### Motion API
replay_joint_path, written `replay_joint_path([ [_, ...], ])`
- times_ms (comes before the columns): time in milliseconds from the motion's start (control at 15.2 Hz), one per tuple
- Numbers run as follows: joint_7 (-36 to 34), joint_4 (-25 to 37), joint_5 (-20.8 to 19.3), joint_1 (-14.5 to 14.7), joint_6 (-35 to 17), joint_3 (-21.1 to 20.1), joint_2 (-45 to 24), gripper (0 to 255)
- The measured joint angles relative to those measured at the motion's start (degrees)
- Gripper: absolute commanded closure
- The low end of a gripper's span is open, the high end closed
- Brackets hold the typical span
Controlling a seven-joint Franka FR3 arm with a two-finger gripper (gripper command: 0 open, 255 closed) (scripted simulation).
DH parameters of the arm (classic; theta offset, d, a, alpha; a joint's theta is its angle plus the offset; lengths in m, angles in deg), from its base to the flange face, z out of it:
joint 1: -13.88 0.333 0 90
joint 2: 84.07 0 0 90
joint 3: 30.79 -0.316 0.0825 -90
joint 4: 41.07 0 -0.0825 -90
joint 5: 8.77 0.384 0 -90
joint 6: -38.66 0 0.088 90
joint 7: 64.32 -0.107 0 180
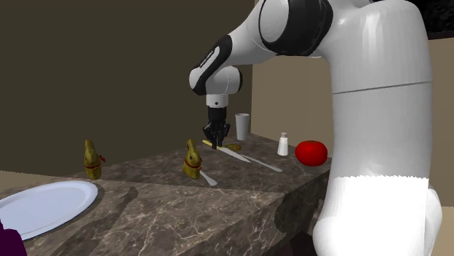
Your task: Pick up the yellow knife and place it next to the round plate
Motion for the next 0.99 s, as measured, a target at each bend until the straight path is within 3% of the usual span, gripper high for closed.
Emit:
replay_joint_path([
  [198, -1.5, -0.7, -0.4, 0.9, 0.8, -0.5, 1.6, 255],
  [990, -17.1, -13.3, -2.2, 9.2, -2.3, -7.3, 11.6, 255],
])
